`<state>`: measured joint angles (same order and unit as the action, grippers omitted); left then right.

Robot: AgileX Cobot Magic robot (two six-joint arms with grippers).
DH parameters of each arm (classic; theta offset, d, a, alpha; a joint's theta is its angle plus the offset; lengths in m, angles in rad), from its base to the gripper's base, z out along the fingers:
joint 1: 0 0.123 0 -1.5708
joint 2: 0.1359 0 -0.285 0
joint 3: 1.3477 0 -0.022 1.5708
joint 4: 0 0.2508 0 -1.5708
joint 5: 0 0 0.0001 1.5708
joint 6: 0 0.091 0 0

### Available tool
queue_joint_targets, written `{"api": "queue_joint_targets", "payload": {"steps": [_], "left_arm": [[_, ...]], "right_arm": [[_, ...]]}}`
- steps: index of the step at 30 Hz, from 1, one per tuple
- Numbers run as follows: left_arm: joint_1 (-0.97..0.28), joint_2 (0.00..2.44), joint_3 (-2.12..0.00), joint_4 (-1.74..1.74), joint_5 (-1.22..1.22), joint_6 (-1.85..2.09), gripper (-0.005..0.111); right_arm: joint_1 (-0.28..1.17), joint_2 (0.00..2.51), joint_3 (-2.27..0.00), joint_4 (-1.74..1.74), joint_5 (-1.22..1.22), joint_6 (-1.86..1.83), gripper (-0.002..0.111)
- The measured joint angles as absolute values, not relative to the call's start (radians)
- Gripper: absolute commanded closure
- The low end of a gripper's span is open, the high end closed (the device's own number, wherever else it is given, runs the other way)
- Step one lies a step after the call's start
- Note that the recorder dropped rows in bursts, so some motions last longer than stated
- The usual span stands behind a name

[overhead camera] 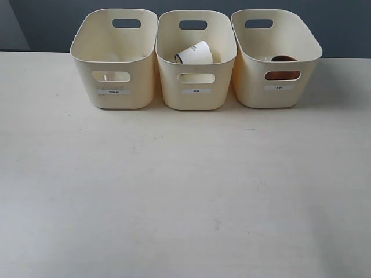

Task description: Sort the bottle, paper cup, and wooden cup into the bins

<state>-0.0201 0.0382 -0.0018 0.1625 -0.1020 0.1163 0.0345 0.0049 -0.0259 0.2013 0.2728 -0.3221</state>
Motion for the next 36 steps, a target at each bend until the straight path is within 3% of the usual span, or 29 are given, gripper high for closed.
{"api": "queue_joint_targets", "payload": {"steps": [8,36], "left_arm": [[-0.02,0.038,-0.002,0.163,-0.102,0.116,0.107],[-0.02,0.038,-0.002,0.163,-0.102,0.116,0.107]], "right_arm": [[0.034,0.005,-0.005,-0.153,0.134,-0.062,0.108],[0.034,0.005,-0.005,-0.122,0.13,-0.041,0.108]]}}
